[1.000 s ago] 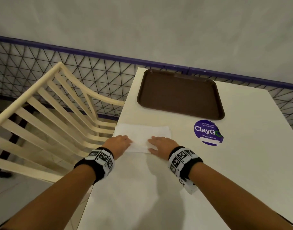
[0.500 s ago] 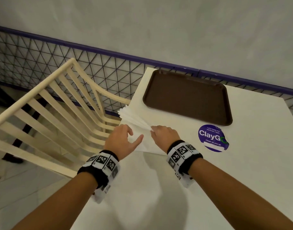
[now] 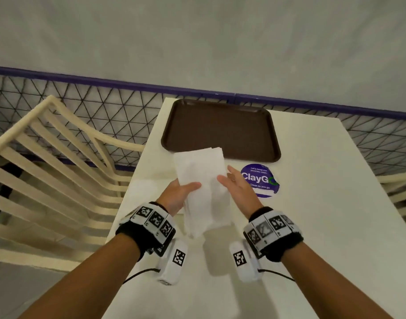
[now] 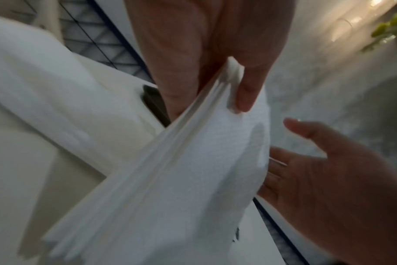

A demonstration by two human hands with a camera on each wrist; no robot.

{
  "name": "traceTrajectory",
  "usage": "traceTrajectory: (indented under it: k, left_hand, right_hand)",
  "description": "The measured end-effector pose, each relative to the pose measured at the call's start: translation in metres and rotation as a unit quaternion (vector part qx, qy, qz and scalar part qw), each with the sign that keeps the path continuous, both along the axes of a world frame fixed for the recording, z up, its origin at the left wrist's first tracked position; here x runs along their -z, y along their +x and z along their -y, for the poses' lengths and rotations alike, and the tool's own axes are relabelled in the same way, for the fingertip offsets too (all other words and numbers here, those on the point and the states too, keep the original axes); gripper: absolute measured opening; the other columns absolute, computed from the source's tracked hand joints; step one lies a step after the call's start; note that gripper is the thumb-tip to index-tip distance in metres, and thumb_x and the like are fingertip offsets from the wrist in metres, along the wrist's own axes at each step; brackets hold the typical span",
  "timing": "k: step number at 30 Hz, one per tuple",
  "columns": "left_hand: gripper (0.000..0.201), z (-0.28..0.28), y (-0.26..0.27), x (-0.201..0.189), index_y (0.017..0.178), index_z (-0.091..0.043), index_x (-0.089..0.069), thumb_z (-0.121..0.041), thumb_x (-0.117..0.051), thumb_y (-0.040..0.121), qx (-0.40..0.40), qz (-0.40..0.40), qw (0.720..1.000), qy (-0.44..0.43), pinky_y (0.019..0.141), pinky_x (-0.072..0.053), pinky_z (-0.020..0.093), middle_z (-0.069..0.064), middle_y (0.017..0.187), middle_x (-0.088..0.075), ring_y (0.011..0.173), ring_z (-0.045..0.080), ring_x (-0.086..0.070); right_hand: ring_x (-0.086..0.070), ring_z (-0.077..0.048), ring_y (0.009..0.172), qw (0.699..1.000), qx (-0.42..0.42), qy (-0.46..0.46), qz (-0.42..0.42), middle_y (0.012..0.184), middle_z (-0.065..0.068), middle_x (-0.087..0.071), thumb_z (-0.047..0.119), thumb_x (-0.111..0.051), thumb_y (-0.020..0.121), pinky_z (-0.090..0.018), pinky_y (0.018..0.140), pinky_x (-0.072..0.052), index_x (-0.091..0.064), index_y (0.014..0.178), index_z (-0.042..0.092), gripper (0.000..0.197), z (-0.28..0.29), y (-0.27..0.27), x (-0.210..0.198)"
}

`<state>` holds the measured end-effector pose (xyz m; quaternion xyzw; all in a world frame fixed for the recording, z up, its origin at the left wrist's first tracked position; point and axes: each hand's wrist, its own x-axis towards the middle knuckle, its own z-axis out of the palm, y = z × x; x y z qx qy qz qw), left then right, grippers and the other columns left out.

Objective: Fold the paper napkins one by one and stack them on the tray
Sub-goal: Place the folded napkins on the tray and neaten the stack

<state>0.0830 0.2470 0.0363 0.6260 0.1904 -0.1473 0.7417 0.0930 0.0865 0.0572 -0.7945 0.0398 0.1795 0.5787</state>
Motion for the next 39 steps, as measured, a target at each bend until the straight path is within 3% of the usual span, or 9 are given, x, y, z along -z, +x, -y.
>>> traceTrajectory:
  k: [3,7,10,15,20,25,28,32,39]
  left_hand:
    - [0.020,0.037,0.004,-0.007,0.101,-0.014,-0.065,-0.008,-0.063,0.082,0.058,0.041,0.997,0.036,0.096,-0.047,0.042,0.008,0.105,-0.068,0.103,0.029,-0.062]
    - [0.024,0.071,0.013,-0.017,0.104,-0.006,-0.062,0.003,-0.061,0.082,0.057,0.078,0.994,0.043,0.076,-0.050,0.026,0.008,0.096,-0.066,0.088,0.023,-0.062]
    - [0.036,0.087,0.019,-0.016,0.115,-0.003,-0.055,0.010,-0.059,0.081,0.072,0.096,0.991,0.054,0.077,-0.049,0.024,0.010,0.102,-0.062,0.093,0.022,-0.059]
    - [0.050,0.102,0.020,-0.004,0.116,-0.019,-0.045,0.017,-0.052,0.081,0.072,0.134,0.985,0.082,0.085,-0.046,0.031,-0.002,0.099,-0.059,0.095,0.017,-0.055]
    - [0.063,0.115,0.018,0.001,0.118,-0.025,-0.031,0.022,-0.047,0.079,0.089,0.164,0.978,0.093,0.066,-0.047,0.006,-0.006,0.096,-0.050,0.088,0.003,-0.050]
    - [0.060,0.107,0.021,0.009,0.125,-0.014,-0.033,0.021,-0.049,0.079,0.070,0.169,0.978,0.105,0.070,-0.047,0.013,-0.002,0.104,-0.049,0.101,0.012,-0.047]
    - [0.058,0.107,0.021,0.010,0.115,-0.021,-0.032,0.022,-0.048,0.079,0.087,0.172,0.975,0.111,0.066,-0.047,0.005,-0.010,0.096,-0.049,0.090,0.004,-0.050]
    - [0.061,0.110,0.023,0.012,0.113,-0.024,-0.026,0.020,-0.051,0.080,0.081,0.187,0.972,0.118,0.071,-0.047,0.009,-0.012,0.096,-0.049,0.090,-0.003,-0.051]
    - [0.054,0.109,0.014,0.027,0.101,-0.024,-0.033,0.020,-0.053,0.078,0.091,0.153,0.973,0.147,0.069,-0.042,-0.001,-0.013,0.095,-0.044,0.087,-0.006,-0.046]
  right_hand:
    - [-0.055,-0.018,0.108,1.000,0.010,0.005,-0.011,0.117,0.000,-0.059,0.019,-0.057,0.087,-0.031,0.091,-0.044,-0.048,0.124,0.013,0.038,0.022,0.004,-0.011]
    - [-0.056,-0.009,0.092,0.996,0.065,-0.001,0.057,0.100,0.005,-0.057,-0.003,-0.050,0.086,-0.015,0.079,-0.045,-0.044,0.125,0.010,0.041,0.051,0.001,-0.013]
    - [-0.053,-0.002,0.083,0.993,0.088,-0.013,0.082,0.089,0.017,-0.050,-0.010,-0.048,0.086,-0.003,0.065,-0.043,-0.042,0.128,0.005,0.045,0.068,-0.005,-0.006]
    - [-0.050,-0.017,0.104,0.992,0.105,-0.035,0.051,0.107,0.002,-0.050,-0.008,-0.052,0.083,-0.026,0.089,-0.042,-0.036,0.134,0.006,0.055,0.083,-0.008,0.012]
    - [-0.053,-0.015,0.104,0.990,0.122,0.019,0.072,0.113,-0.002,-0.056,-0.008,-0.054,0.075,-0.025,0.088,-0.044,-0.038,0.133,0.009,0.062,0.081,0.000,0.016]
    - [-0.055,-0.012,0.093,0.989,0.121,0.045,0.066,0.094,0.012,-0.053,-0.008,-0.057,0.074,-0.030,0.087,-0.048,-0.036,0.130,0.011,0.062,0.083,0.005,0.018]
    - [-0.055,-0.011,0.090,0.992,0.108,0.038,0.059,0.090,0.013,-0.051,-0.011,-0.055,0.077,-0.022,0.079,-0.047,-0.037,0.128,0.009,0.057,0.083,0.008,0.020]
    - [-0.056,-0.002,0.082,0.991,0.098,0.050,0.074,0.093,0.003,-0.058,-0.012,-0.055,0.077,-0.009,0.066,-0.048,-0.046,0.124,0.005,0.050,0.083,0.015,0.017]
    - [-0.058,-0.019,0.106,0.994,0.096,0.000,0.047,0.109,-0.003,-0.062,0.008,-0.066,0.071,-0.024,0.088,-0.046,-0.052,0.125,0.007,0.056,0.087,0.006,0.030]
